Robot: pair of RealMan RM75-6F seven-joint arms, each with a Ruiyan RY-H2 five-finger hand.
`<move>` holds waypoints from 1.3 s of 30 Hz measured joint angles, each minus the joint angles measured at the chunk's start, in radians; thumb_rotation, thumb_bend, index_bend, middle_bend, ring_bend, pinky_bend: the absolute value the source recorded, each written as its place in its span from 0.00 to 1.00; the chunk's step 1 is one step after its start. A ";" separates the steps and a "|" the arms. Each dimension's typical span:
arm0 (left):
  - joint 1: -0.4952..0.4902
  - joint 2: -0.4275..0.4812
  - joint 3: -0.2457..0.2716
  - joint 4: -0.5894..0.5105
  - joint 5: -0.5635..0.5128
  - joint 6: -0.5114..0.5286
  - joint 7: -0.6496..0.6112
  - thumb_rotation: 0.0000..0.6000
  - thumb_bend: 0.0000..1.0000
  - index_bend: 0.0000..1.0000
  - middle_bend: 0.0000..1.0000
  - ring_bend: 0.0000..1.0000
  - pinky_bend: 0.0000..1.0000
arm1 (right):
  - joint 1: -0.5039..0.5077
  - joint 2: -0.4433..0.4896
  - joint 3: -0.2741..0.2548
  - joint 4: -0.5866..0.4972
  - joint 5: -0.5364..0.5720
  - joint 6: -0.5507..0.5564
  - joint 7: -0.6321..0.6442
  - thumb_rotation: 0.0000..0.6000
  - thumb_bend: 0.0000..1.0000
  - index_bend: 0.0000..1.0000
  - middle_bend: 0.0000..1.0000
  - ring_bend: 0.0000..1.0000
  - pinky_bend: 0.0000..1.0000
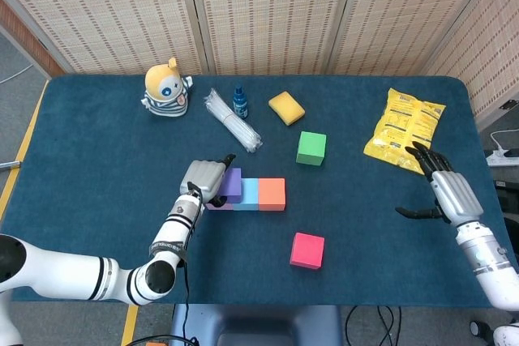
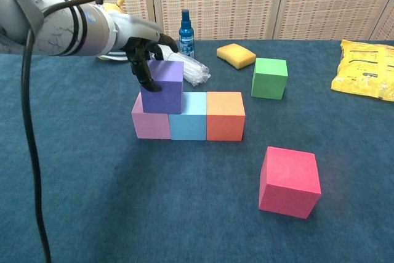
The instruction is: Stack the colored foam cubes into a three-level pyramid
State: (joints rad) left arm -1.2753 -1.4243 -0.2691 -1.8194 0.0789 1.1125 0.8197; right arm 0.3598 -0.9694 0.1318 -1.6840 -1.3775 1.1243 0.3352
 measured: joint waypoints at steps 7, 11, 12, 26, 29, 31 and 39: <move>0.005 0.016 0.000 -0.014 -0.009 -0.029 -0.008 1.00 0.35 0.00 0.00 0.00 0.26 | -0.002 0.000 0.001 0.004 -0.002 0.001 0.008 1.00 0.17 0.00 0.08 0.03 0.15; 0.009 0.050 0.009 -0.027 -0.007 -0.070 -0.007 1.00 0.35 0.00 0.00 0.00 0.19 | -0.004 0.000 0.002 0.006 -0.003 0.004 0.014 1.00 0.17 0.00 0.08 0.03 0.15; 0.009 0.060 0.014 -0.029 -0.004 -0.081 -0.005 1.00 0.35 0.00 0.00 0.00 0.17 | -0.005 0.001 0.002 0.006 -0.003 0.004 0.015 1.00 0.17 0.00 0.08 0.03 0.15; 0.016 0.067 0.059 0.027 0.074 -0.151 -0.060 1.00 0.34 0.17 0.16 0.09 0.14 | -0.004 -0.003 0.002 0.013 0.000 -0.001 0.015 1.00 0.17 0.00 0.08 0.03 0.15; 0.016 0.056 0.063 0.036 0.087 -0.149 -0.075 1.00 0.34 0.24 0.22 0.14 0.14 | -0.005 -0.004 0.003 0.012 0.004 -0.001 0.014 1.00 0.17 0.00 0.08 0.03 0.15; 0.015 0.054 0.064 0.038 0.089 -0.149 -0.081 1.00 0.34 0.28 0.26 0.16 0.15 | -0.005 -0.004 0.004 0.012 0.007 -0.002 0.012 1.00 0.17 0.00 0.08 0.03 0.15; 0.016 0.067 0.051 0.015 0.109 -0.139 -0.118 1.00 0.34 0.30 0.28 0.18 0.15 | -0.006 -0.004 0.006 0.013 0.011 -0.002 0.011 1.00 0.17 0.00 0.08 0.03 0.15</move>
State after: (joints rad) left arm -1.2593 -1.3578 -0.2178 -1.8040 0.1876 0.9735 0.7018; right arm 0.3535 -0.9732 0.1378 -1.6715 -1.3668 1.1224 0.3458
